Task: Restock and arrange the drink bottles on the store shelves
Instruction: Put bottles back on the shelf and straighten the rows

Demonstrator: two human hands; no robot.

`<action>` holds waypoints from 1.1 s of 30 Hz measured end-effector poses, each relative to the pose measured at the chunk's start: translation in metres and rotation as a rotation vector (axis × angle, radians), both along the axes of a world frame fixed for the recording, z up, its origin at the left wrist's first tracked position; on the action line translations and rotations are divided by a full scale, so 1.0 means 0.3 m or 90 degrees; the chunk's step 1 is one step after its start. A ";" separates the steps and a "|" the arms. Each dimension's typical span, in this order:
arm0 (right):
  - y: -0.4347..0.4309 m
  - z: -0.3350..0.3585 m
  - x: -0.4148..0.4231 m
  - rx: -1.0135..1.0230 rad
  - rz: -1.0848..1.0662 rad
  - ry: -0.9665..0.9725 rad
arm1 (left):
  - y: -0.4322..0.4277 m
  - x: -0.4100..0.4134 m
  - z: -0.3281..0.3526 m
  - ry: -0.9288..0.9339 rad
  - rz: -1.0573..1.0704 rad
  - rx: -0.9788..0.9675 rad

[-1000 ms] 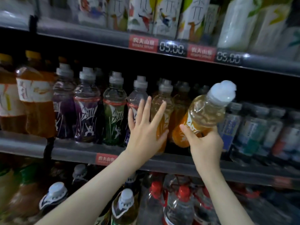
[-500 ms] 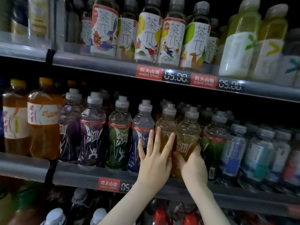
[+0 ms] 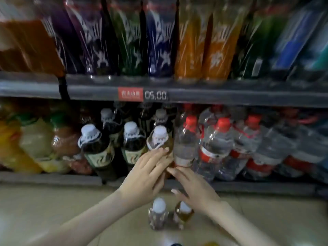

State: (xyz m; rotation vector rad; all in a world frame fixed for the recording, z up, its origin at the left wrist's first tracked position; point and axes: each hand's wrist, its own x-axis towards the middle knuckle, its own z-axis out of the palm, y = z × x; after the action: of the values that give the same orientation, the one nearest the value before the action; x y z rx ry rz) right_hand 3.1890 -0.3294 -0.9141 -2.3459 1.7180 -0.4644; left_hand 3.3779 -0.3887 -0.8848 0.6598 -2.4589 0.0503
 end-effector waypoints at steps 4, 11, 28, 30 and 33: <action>-0.013 -0.166 0.085 0.300 0.070 0.115 | 0.066 0.145 -0.199 -0.143 0.027 0.150; -0.036 -0.288 0.149 0.465 -0.048 -0.113 | 0.060 0.222 -0.287 -0.222 0.192 0.437; -0.213 0.281 0.377 0.124 -0.075 -0.399 | -0.072 0.390 -0.091 0.058 0.206 0.626; -0.243 0.394 0.419 0.083 -0.057 -0.452 | -0.107 0.408 0.007 0.111 0.231 0.554; -0.288 0.538 0.475 0.028 -0.012 -0.529 | -0.134 0.440 0.167 0.164 0.235 0.468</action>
State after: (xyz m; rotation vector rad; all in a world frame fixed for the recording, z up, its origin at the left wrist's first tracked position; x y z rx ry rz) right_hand 3.3316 -0.4156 -0.7528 -1.7032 1.3061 -1.1773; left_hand 3.5099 -0.4290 -0.8348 1.3257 -2.0393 -0.7738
